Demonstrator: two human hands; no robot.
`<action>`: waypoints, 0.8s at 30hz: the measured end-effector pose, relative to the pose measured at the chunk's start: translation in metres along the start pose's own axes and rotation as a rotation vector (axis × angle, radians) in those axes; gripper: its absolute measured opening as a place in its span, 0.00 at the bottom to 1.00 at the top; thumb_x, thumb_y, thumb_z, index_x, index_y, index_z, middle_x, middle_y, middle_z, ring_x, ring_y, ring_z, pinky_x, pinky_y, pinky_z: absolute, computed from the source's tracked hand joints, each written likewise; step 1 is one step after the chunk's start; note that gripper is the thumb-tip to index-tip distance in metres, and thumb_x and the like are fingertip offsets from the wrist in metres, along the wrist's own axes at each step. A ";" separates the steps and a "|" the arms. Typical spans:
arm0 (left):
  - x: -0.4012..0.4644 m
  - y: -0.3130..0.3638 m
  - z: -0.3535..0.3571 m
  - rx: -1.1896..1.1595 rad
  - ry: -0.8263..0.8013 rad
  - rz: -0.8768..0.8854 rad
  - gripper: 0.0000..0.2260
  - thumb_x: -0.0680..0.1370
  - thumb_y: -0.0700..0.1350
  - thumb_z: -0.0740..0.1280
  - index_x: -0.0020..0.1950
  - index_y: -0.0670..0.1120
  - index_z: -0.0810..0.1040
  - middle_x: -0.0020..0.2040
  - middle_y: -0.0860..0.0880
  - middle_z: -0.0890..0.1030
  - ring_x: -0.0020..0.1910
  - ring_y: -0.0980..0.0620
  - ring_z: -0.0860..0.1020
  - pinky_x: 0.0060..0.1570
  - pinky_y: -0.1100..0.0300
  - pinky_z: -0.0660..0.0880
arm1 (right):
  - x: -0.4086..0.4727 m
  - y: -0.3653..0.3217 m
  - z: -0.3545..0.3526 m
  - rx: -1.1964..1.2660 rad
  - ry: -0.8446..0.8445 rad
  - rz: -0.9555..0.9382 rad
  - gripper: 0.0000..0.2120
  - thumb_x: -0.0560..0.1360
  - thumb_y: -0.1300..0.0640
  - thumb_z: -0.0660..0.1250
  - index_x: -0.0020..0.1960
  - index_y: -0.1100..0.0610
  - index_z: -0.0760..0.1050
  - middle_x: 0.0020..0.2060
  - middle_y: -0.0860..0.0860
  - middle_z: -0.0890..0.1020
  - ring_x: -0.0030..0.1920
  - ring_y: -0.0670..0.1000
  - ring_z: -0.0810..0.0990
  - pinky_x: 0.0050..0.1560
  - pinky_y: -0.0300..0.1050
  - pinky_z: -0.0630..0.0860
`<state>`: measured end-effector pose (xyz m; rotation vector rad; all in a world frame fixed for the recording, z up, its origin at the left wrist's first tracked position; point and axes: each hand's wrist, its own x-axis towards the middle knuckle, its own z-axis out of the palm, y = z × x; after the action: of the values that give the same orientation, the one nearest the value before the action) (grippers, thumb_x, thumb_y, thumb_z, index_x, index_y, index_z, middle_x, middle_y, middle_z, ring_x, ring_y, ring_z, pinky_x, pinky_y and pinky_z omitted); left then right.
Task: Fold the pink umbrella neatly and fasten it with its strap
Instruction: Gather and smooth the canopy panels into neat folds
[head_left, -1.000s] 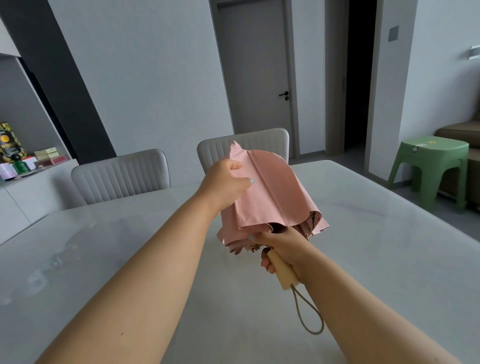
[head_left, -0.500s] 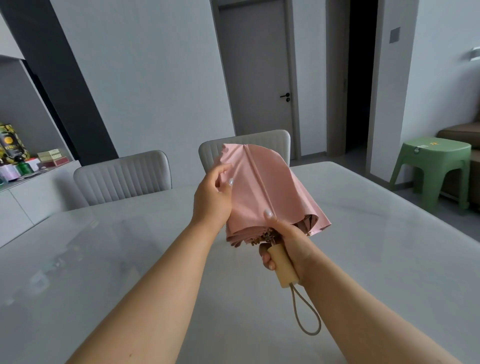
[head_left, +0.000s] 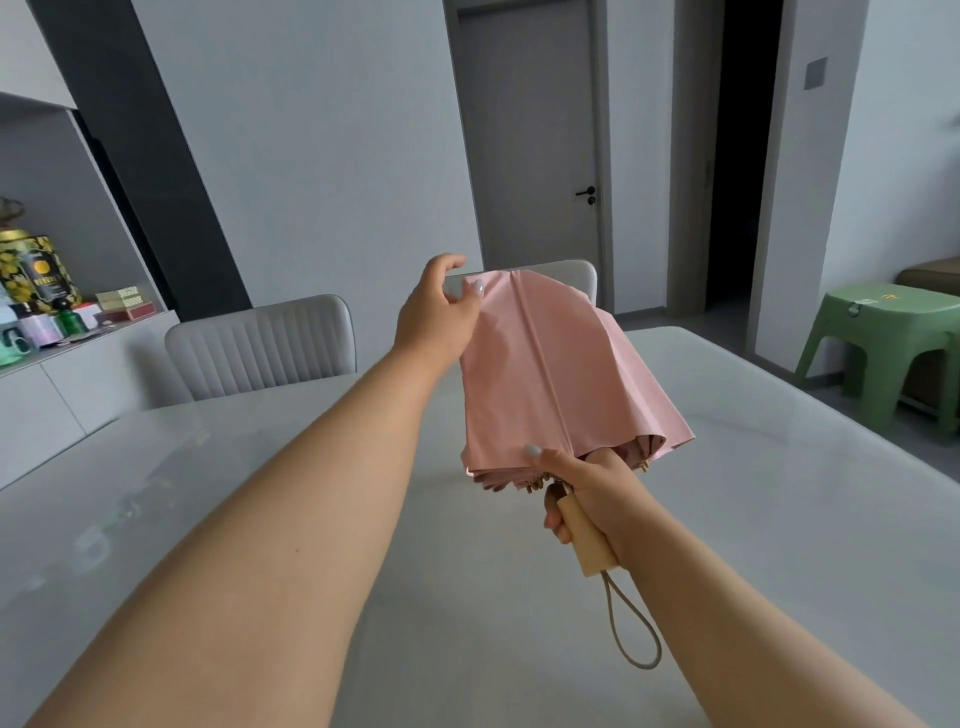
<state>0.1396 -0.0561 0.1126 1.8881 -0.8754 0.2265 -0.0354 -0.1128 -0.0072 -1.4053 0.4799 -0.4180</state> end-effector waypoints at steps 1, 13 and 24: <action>0.005 0.003 -0.003 -0.017 -0.031 -0.014 0.10 0.78 0.54 0.63 0.59 0.55 0.75 0.41 0.50 0.77 0.46 0.43 0.80 0.54 0.48 0.79 | 0.000 0.000 0.000 -0.008 -0.008 -0.005 0.20 0.73 0.50 0.71 0.48 0.69 0.75 0.25 0.62 0.76 0.20 0.53 0.71 0.25 0.42 0.72; 0.031 0.020 -0.030 -0.027 -0.325 -0.040 0.06 0.78 0.50 0.69 0.44 0.50 0.76 0.43 0.48 0.76 0.35 0.53 0.75 0.33 0.62 0.79 | 0.003 0.003 0.000 -0.036 -0.037 -0.026 0.21 0.74 0.51 0.70 0.52 0.70 0.74 0.24 0.60 0.76 0.20 0.52 0.72 0.25 0.41 0.72; 0.040 0.014 -0.050 0.016 -0.414 -0.110 0.12 0.77 0.51 0.70 0.38 0.48 0.73 0.37 0.49 0.78 0.36 0.51 0.78 0.44 0.56 0.78 | 0.001 0.001 0.001 -0.025 -0.063 -0.037 0.20 0.75 0.52 0.70 0.54 0.70 0.75 0.23 0.59 0.76 0.19 0.52 0.72 0.24 0.41 0.72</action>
<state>0.1702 -0.0363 0.1668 2.0256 -1.0388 -0.2345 -0.0340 -0.1126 -0.0082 -1.4486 0.4095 -0.3977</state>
